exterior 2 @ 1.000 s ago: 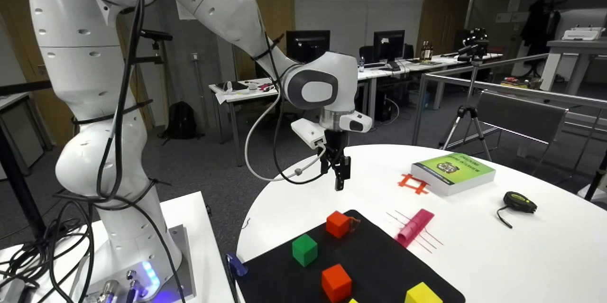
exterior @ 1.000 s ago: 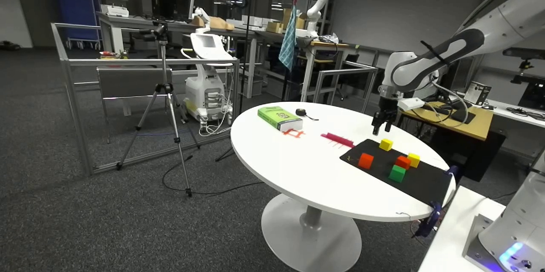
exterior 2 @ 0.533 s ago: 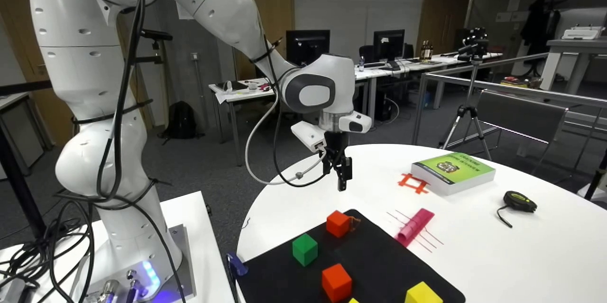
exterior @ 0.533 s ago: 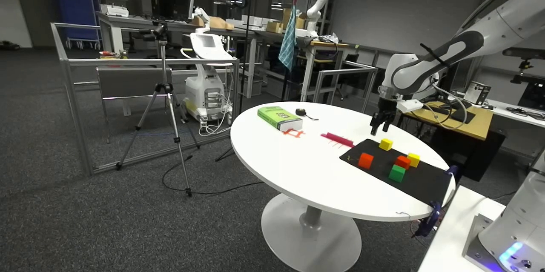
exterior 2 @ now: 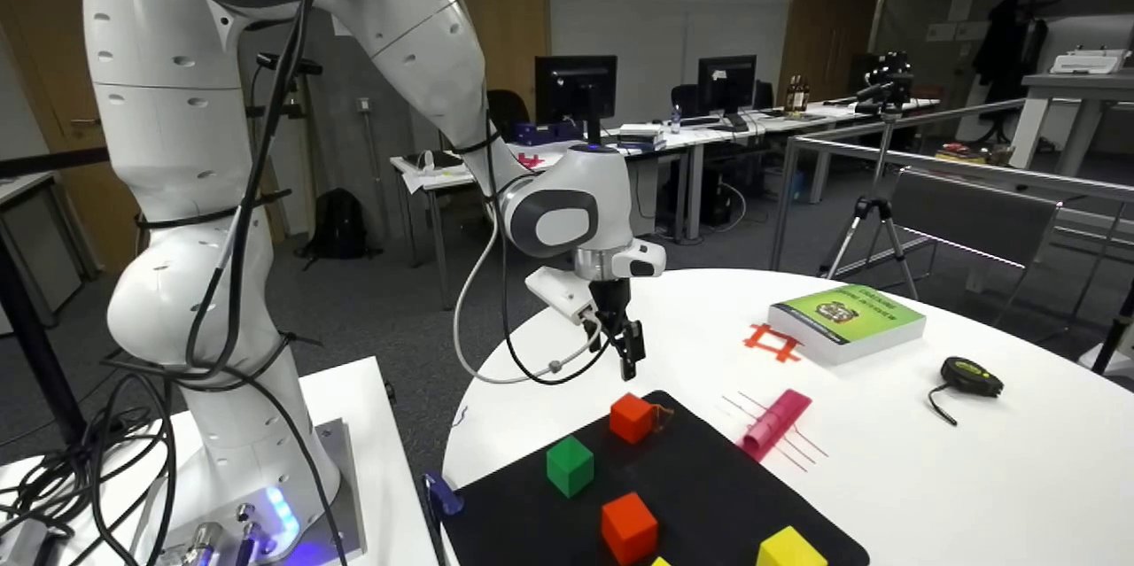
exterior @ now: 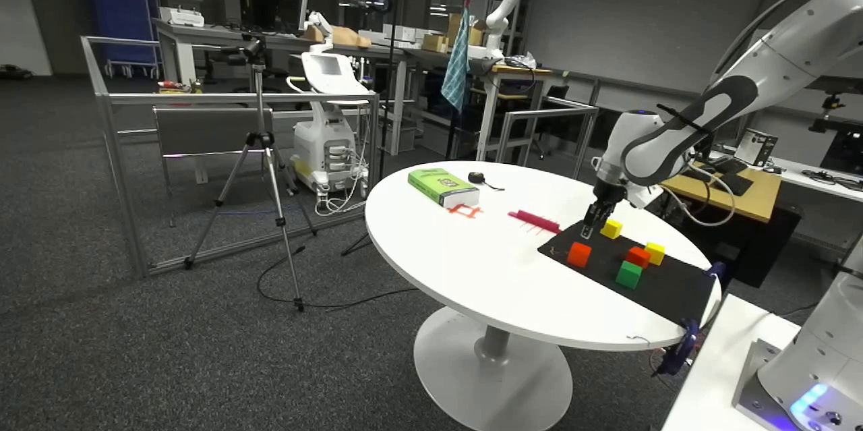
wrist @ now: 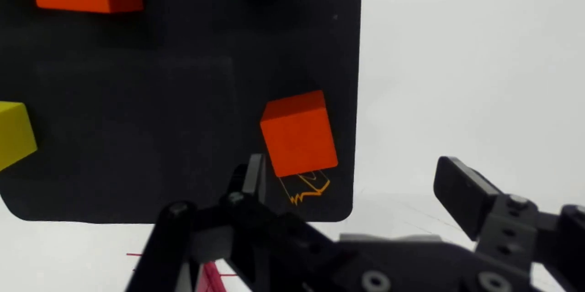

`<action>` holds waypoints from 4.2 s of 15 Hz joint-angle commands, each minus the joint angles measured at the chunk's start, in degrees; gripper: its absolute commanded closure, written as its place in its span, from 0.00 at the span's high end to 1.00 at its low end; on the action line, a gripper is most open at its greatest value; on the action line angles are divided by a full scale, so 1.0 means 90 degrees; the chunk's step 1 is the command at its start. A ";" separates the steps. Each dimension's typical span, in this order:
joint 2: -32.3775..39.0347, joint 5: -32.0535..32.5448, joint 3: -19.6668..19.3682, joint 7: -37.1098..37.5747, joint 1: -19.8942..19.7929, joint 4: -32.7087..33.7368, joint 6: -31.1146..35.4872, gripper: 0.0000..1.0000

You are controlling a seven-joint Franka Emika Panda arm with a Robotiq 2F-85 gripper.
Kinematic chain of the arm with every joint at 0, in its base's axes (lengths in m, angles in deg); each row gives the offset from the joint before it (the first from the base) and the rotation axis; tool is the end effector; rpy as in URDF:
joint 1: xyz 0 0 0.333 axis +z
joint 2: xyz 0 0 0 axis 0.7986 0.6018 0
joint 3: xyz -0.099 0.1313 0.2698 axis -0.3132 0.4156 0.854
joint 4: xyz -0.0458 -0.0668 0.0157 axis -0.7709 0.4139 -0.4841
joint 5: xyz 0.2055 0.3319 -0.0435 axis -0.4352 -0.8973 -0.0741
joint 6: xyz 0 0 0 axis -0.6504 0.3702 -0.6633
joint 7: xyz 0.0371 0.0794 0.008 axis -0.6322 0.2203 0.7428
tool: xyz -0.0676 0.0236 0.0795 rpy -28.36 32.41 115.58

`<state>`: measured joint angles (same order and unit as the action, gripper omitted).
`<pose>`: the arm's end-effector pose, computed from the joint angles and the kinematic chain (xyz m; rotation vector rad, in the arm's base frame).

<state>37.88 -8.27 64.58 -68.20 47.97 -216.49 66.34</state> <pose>0.4697 -0.0718 0.2446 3.0854 0.0595 0.1130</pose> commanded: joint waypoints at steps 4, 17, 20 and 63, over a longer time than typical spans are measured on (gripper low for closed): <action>0.0900 0.1438 -0.0310 0.0115 0.0110 0.0585 0.0123 1.00; 0.1985 0.2041 -0.0796 0.1857 0.0826 0.1273 0.0207 1.00; 0.2033 0.2032 -0.0824 0.1870 0.0850 0.1352 0.0161 0.74; 0.2419 0.0913 -0.0579 -0.0777 -0.0773 0.2686 -0.0797 0.33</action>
<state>58.00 0.55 58.01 -72.23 42.35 -194.07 58.23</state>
